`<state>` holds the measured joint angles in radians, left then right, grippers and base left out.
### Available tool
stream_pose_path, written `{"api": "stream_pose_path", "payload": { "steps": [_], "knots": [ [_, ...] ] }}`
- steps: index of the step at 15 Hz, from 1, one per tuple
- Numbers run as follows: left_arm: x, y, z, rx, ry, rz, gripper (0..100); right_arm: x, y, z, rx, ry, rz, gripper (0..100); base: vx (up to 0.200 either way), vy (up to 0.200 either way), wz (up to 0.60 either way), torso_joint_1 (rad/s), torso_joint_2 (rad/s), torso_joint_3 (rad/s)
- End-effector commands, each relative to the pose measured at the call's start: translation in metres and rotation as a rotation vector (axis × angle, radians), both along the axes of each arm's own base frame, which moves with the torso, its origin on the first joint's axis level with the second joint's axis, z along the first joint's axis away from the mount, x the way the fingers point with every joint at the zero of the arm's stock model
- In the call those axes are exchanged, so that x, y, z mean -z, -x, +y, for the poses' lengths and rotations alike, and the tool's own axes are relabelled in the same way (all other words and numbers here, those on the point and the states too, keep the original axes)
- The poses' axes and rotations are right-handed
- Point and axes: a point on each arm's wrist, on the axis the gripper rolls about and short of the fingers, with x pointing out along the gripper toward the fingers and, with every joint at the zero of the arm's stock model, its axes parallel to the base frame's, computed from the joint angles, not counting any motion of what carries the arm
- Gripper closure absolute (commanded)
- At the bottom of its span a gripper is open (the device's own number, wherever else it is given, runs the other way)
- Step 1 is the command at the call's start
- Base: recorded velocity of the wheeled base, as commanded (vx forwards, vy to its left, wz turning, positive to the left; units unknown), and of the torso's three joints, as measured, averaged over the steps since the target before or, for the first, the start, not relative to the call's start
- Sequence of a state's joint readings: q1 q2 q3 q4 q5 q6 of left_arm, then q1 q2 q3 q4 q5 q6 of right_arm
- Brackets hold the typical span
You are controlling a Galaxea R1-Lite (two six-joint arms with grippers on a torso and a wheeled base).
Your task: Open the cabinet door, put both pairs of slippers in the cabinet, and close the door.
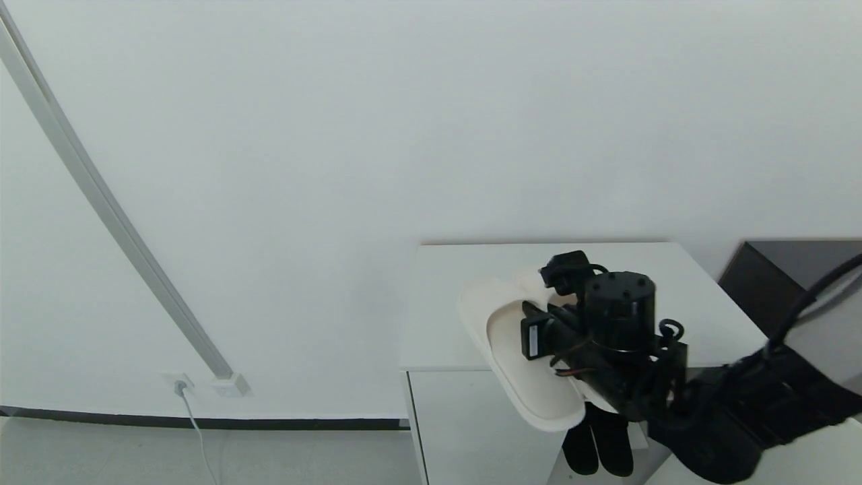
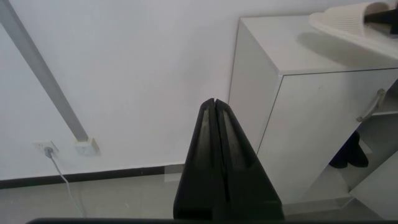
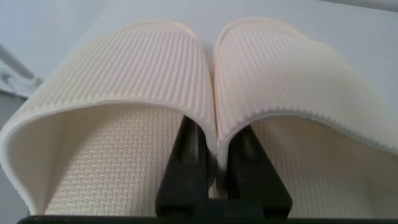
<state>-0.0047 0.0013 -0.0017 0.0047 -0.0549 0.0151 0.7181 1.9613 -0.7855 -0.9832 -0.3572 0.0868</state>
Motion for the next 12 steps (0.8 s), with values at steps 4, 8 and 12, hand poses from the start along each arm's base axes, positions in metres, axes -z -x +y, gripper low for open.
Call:
{"api": "stream_pose_path", "payload": {
  "steps": [4,8,12],
  "knots": [
    [0.0,0.0,0.0,0.0,0.0,0.0,100,-0.028,0.089,-0.041,-0.297,-0.046,0.005,100,0.0,0.0,0.0,0.0,0.0,0.0],
    [0.0,0.0,0.0,-0.001,0.001,0.0,100,-0.022,0.089,-0.036,-0.305,-0.034,0.024,100,0.0,0.0,0.0,0.0,0.0,0.0],
    [0.0,0.0,0.0,-0.001,0.007,0.001,100,-0.021,0.09,-0.036,-0.308,-0.032,0.027,100,0.0,0.0,0.0,0.0,0.0,0.0]
  ]
}}
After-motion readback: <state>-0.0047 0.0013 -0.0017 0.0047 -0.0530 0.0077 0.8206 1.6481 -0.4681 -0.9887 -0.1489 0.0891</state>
